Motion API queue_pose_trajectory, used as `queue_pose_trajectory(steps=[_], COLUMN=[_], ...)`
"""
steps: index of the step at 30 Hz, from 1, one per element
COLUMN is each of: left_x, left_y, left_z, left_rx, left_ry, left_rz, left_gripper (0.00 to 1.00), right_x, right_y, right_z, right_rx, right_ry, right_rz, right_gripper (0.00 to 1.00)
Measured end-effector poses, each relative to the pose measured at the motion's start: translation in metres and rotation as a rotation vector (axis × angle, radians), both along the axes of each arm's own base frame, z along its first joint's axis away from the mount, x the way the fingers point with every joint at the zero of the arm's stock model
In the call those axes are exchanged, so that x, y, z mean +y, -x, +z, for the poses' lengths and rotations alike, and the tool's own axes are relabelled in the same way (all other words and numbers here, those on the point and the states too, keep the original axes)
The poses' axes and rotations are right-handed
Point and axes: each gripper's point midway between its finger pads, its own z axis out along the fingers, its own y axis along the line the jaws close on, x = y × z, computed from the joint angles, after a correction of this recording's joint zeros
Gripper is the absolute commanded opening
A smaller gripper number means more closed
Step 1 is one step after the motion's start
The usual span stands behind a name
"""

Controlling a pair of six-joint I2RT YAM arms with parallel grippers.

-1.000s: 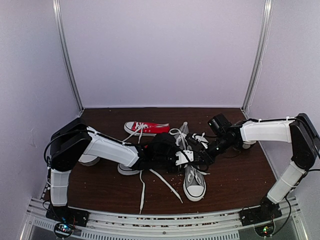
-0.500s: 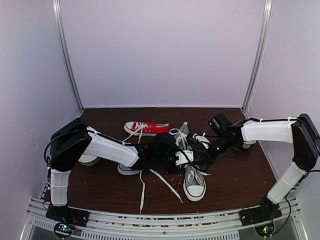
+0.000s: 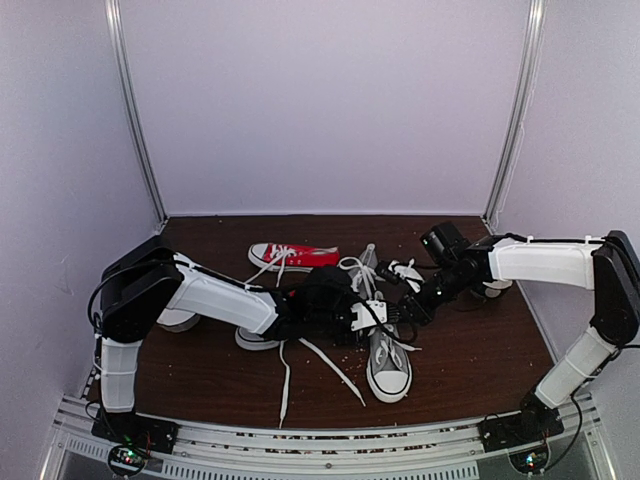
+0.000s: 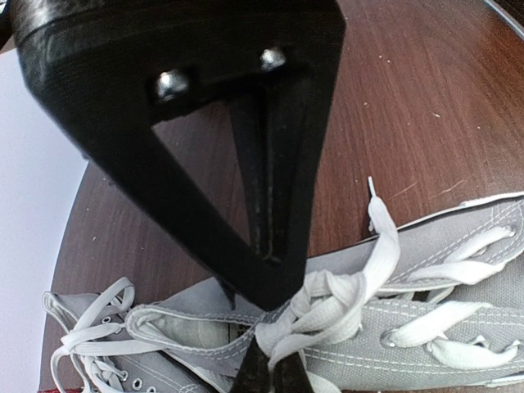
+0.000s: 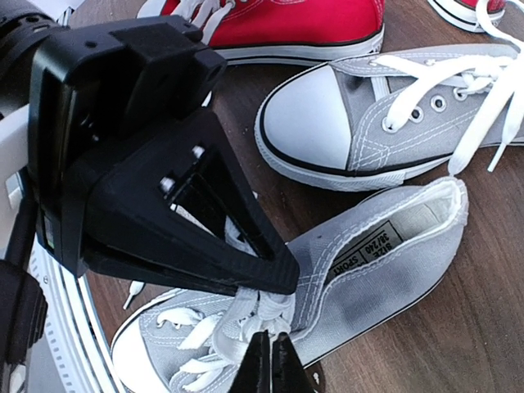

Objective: Tie the shoes
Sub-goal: Adjust the half-tied shoelace on the shoe.

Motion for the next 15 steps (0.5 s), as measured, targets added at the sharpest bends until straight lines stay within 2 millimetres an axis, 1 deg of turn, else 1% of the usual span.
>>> queue_pose_trajectory(steps=[2,8,15], left_x=[0.000,0.000,0.000], left_y=[0.000,0.000,0.000], left_z=[0.000,0.000,0.000], left_rx=[0.002,0.007,0.009], left_ry=[0.001,0.003,0.004], left_rz=[0.002,0.003,0.004], left_gripper=[0.00,0.00,0.00], right_x=[0.000,0.004,0.011], right_y=[0.001,0.001,0.002], right_z=[0.000,-0.008,-0.008], right_rx=[0.005,0.030,0.039], right_ry=[-0.002,-0.002,-0.027], right_rz=[0.001,0.004,0.014], right_gripper=[0.12,0.12,0.13])
